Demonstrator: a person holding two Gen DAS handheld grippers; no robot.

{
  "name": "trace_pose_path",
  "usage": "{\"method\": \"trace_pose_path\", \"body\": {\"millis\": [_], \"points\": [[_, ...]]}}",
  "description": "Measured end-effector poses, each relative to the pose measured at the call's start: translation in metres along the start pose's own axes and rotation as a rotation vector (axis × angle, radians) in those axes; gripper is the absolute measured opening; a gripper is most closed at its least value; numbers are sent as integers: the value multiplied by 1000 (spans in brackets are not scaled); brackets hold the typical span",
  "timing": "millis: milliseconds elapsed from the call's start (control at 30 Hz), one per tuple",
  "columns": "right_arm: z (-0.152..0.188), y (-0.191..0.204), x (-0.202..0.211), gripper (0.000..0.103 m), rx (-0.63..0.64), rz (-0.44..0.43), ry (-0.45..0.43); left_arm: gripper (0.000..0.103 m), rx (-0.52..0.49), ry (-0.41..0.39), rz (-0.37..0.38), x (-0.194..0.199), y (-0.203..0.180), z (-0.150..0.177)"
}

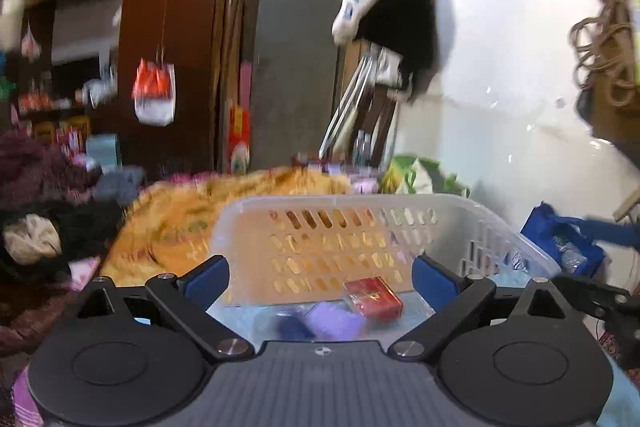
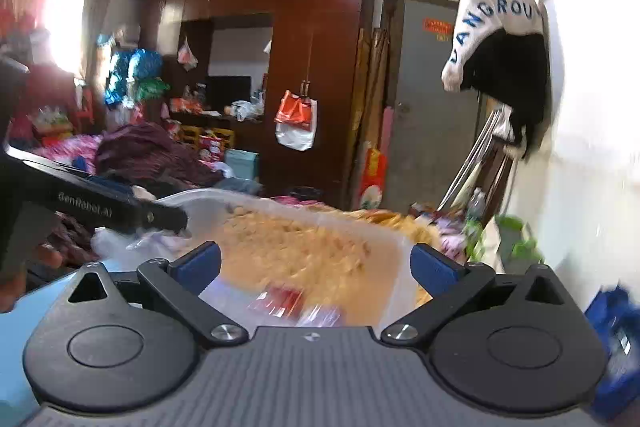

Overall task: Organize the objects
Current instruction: 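Lower both held items into the white basket and open both grippers, then grasp the purple wrapped pack with the left gripper while the right grasps the pink THANK YOU box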

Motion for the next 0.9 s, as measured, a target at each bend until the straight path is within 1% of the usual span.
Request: {"method": "trace_pose_path", "body": {"millis": [33, 100, 167, 233, 267, 333, 400, 500, 533, 633, 667, 733, 900], "points": [[9, -1, 7, 103, -10, -2, 10, 99, -2, -16, 6, 14, 1, 8], [36, -2, 25, 103, -28, -14, 25, 99, 5, -57, 44, 41, 4, 30], [53, -3, 36, 103, -59, -29, 30, 99, 22, -60, 61, 60, 10, 52], [67, -7, 41, 103, -119, -40, 44, 99, 48, -39, 85, 69, 18, 75], [67, -9, 37, 103, -136, -54, 53, 99, 62, -28, 97, 70, 21, 82], [67, -11, 28, 103, -127, -80, 67, 99, 95, -13, 110, 68, 31, 94], [67, -10, 19, 103, -111, -51, 66, 99, 126, 3, 115, 64, 37, 101], [70, -5, 9, 103, -89, -60, 80, 99, 160, 19, 106, 55, 45, 104], [71, -4, 11, 101, -79, -55, 82, 99, 169, 25, 100, 52, 46, 105], [73, -1, 14, 101, -61, -39, 70, 99, 187, 44, 88, 47, 49, 110], [75, -3, 14, 100, -66, -41, 74, 99, 198, 57, 91, 45, 50, 112], [78, -3, 15, 93, -78, -43, 78, 99, 209, 79, 99, 41, 50, 117], [80, -4, 13, 89, -81, -43, 94, 99, 239, 111, 85, 32, 54, 124]]}}
Point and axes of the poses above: each gripper's, at about its wrist camera, not at the fingertips, and x roughly against the way its jaws point, y to its left, z to its underside, the point moved 5 cm from there along -x, roughly the way its jaws point, and after that the axes turned 4 degrees about x, right-handed, at the moved point
